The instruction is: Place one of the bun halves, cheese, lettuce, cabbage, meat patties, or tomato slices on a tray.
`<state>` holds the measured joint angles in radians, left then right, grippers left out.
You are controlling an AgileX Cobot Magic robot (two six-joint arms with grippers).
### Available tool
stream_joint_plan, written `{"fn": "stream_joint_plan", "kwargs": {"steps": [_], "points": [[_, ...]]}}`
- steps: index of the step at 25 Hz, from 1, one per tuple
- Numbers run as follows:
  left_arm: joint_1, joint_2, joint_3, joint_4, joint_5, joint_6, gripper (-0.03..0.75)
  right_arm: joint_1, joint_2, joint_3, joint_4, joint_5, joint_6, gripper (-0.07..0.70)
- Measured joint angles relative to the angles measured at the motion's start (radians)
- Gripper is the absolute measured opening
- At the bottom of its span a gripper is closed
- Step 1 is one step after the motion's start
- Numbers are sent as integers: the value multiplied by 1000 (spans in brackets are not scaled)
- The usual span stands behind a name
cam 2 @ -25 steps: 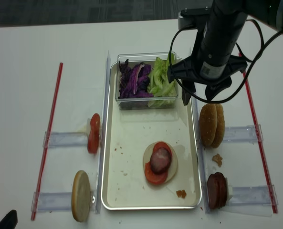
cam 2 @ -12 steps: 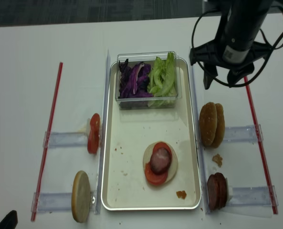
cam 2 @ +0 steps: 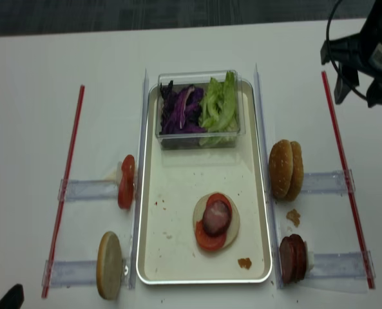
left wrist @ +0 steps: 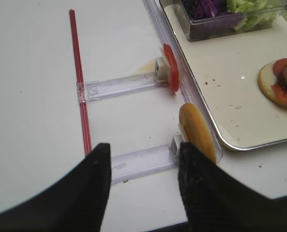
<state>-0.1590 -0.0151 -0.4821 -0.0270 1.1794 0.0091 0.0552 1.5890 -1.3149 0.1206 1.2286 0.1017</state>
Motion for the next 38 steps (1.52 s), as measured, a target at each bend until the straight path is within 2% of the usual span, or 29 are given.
{"fn": "stream_joint_plan", "kwargs": {"steps": [6, 14, 29, 38], "points": [[0, 0, 0, 0, 0, 0, 307, -2, -52, 15, 4, 2, -42, 436], [0, 0, 0, 0, 0, 0, 307, -2, -196, 159, 25, 2, -81, 405], [0, 0, 0, 0, 0, 0, 307, -2, -724, 479, 21, 15, -93, 390], [0, 0, 0, 0, 0, 0, 306, -2, -1022, 650, -27, 25, -102, 390]]}}
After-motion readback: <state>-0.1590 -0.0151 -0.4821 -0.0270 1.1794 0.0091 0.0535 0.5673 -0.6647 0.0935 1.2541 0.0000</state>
